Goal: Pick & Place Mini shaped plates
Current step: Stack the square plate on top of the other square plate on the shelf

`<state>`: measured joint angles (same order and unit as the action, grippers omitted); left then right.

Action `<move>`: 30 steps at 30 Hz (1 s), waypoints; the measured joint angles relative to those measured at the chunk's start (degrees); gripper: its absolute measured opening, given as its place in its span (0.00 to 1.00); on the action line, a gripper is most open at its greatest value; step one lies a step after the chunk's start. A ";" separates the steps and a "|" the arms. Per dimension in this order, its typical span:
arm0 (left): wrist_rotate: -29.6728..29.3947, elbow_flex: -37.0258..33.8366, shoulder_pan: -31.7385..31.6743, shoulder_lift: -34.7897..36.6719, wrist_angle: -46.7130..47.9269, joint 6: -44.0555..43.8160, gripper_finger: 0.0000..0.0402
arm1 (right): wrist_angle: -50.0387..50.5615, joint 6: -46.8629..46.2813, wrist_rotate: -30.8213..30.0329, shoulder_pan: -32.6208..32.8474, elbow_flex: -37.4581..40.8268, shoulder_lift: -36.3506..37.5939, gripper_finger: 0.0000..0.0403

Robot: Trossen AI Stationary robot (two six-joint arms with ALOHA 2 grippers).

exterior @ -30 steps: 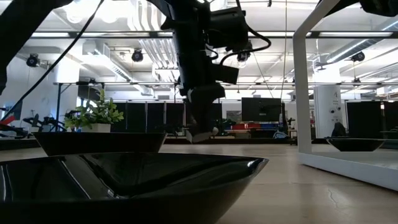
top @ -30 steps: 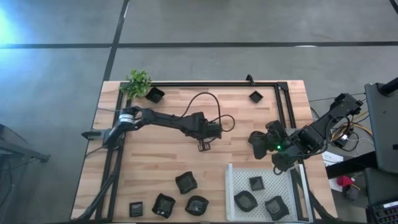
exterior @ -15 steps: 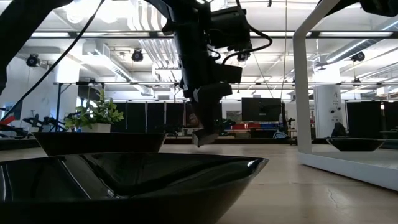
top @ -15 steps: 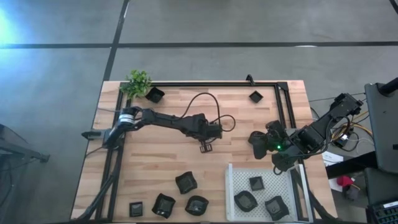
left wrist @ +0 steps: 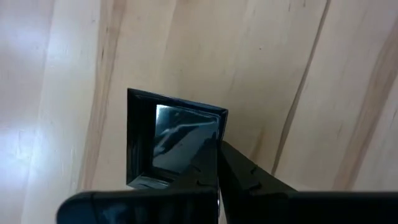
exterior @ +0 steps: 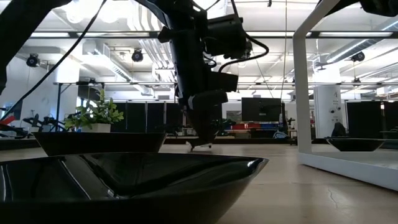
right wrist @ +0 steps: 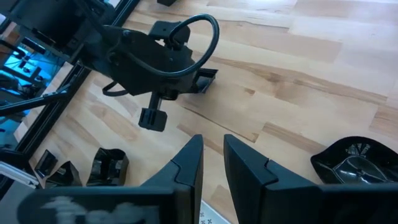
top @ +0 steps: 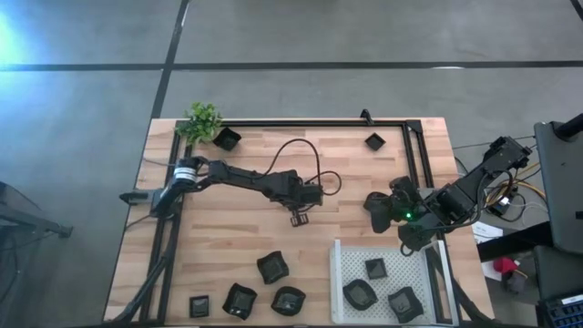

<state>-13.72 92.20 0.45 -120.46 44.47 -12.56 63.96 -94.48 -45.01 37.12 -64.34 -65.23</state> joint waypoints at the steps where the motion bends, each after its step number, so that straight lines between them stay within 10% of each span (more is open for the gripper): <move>1: 0.02 0.00 0.02 0.00 0.00 -0.02 0.00 | -0.04 -0.02 0.00 0.00 0.00 0.00 0.15; 30: 2.45 0.00 0.06 0.02 -0.13 -1.11 0.04 | 0.00 0.00 0.02 -0.07 0.00 0.00 0.15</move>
<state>-11.27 92.20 0.51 -120.44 44.34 -13.67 63.96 -94.48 -44.99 37.06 -64.34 -65.23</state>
